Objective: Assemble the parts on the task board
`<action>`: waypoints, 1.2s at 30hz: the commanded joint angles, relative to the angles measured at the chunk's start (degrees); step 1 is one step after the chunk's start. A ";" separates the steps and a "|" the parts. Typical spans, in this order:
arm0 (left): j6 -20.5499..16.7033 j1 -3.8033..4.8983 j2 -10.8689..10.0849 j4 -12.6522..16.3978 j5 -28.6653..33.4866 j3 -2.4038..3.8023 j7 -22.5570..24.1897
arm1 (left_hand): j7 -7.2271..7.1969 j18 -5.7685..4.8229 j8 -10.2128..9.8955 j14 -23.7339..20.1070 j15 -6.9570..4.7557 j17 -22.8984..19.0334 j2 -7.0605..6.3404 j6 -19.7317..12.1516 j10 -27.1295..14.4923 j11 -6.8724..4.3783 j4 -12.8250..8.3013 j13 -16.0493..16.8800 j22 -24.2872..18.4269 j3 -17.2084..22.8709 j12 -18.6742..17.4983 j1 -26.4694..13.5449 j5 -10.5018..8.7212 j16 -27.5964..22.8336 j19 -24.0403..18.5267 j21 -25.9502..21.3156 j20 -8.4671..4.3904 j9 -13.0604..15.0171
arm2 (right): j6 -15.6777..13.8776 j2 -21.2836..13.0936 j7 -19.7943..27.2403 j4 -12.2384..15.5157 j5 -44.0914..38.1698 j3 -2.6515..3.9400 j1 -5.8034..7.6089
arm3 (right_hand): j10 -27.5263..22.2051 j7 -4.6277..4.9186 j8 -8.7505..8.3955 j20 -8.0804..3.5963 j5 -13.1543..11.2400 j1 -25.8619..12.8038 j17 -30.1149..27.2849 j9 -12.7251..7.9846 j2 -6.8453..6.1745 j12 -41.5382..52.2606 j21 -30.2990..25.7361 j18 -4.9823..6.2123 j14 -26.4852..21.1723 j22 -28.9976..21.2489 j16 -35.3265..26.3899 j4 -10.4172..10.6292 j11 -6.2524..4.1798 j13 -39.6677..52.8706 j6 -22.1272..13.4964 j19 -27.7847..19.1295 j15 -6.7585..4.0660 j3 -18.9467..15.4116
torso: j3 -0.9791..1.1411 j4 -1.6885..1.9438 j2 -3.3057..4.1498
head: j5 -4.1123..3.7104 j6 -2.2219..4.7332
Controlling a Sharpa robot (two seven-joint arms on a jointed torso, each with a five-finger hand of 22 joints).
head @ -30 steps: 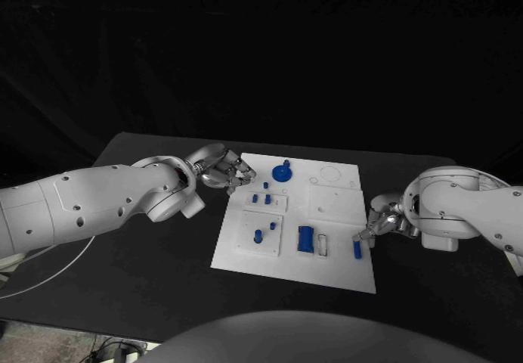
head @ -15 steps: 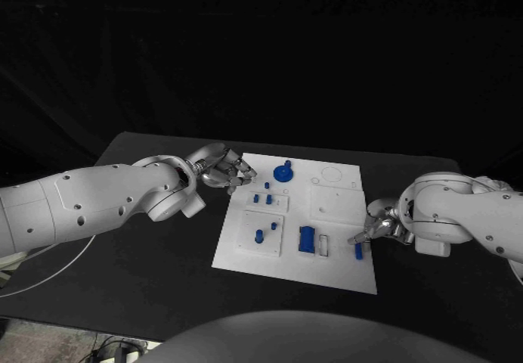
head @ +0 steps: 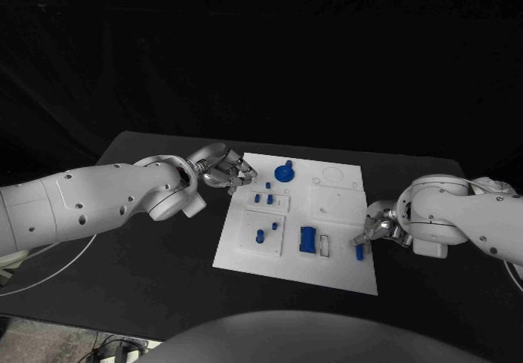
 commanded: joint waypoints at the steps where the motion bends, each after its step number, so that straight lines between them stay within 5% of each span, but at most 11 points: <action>1: 0.19 0.01 -0.02 0.23 0.32 0.05 -0.28 | 0.03 0.30 0.38 -0.06 -0.01 -0.07 0.01 0.48 0.46 0.04 0.03 -0.07 1.63 0.30 -0.32 -0.04 0.21 0.33 -0.10 0.19 -0.13 0.09 | 1.14 0.32 -0.72 -0.66 -1.02 -0.41 -1.09 | 5.97 0.25 -1.24 -0.04 2.68 0.99 15.09 -0.23 -0.04 -0.06 -0.59 0.87 6.08 9.50 0.20 -1.05 0.45 15.10 -0.25 -0.41 0.22 0.58 | 0.03 -0.01 0.01 | 0.15 0.00; 13: 0.40 0.01 -0.10 0.30 0.32 0.05 -0.76 | 0.03 0.30 0.38 -0.06 -0.01 -0.07 0.01 0.48 0.46 0.04 0.03 -0.07 1.63 0.30 -0.32 -0.04 0.21 0.33 -0.10 0.19 -0.13 0.09 | -0.35 0.83 -0.65 -2.10 -1.58 -0.43 -2.96 | 5.97 0.09 -1.89 -0.19 12.70 3.11 11.41 2.19 -0.86 -0.06 -5.00 1.67 4.96 8.00 -2.39 -5.41 0.25 15.10 -0.43 -1.79 0.02 5.00 | 0.02 -0.05 0.01 | 0.35 0.00; 22: 0.90 0.01 0.02 0.21 0.32 0.05 -1.29 | 0.07 0.30 0.39 -0.06 0.01 -0.10 0.00 0.49 0.50 0.07 0.07 -0.07 1.62 0.32 -0.35 -0.12 0.22 0.35 -0.11 0.15 -0.12 0.09 | -3.04 0.65 -0.43 -2.15 -1.20 -0.43 -3.72 | 5.97 -0.52 0.05 -0.58 11.62 4.77 7.73 6.25 -1.21 -0.06 -7.40 2.04 4.00 7.10 -5.33 -9.11 -0.29 15.10 -0.36 -2.19 -0.46 7.30 | 0.00 -0.06 -0.04 | 0.34 0.00; 25: 1.03 0.00 0.05 0.18 0.32 0.04 -1.40 | 0.09 0.31 0.39 -0.07 0.03 -0.12 0.01 0.49 0.55 0.10 0.09 -0.07 1.61 0.34 -0.35 -0.17 0.22 0.35 -0.13 0.10 -0.11 0.09 | -4.28 0.41 -0.24 -1.99 -0.55 -0.43 -3.88 | 5.97 -0.93 1.99 -0.98 11.23 5.53 7.01 9.48 -0.83 -0.06 -7.86 2.06 3.95 6.93 -6.02 -11.01 -0.77 15.10 -0.63 -1.99 -0.79 8.56 | 0.02 -0.02 -0.02 | 0.35 0.00; 30: 1.04 0.00 0.04 0.12 0.32 0.04 -1.39 | 0.09 0.31 0.39 -0.07 0.03 -0.12 0.01 0.49 0.55 0.10 0.09 -0.07 1.61 0.34 -0.35 -0.17 0.22 0.35 -0.13 0.10 -0.11 0.09 | -6.33 -0.47 0.33 -1.21 1.03 -0.43 -3.97 | 5.97 -1.25 4.01 -1.24 12.84 5.03 6.57 13.13 -0.62 -0.06 -8.24 2.03 3.97 6.84 -6.48 -12.28 -1.10 15.10 -1.34 -1.74 -1.07 10.04 | 0.03 -0.02 -0.04 | 0.50 0.00; 36: 1.09 0.00 -0.10 0.10 0.32 0.04 -1.47 | 0.09 0.30 0.40 -0.08 0.04 -0.14 0.04 0.49 0.63 0.11 0.10 -0.07 1.61 0.38 -0.35 -0.20 0.24 0.36 -0.13 0.09 -0.10 0.09 | -8.21 -2.48 0.84 1.06 3.45 -0.41 -3.71 | 5.97 -1.43 4.93 -1.37 13.61 3.88 5.46 15.20 -0.69 -0.06 -8.47 2.03 3.78 6.83 -7.42 -12.54 -1.19 15.10 -1.88 -1.57 -1.23 10.79 | 0.02 -0.02 -0.08 | 0.63 0.00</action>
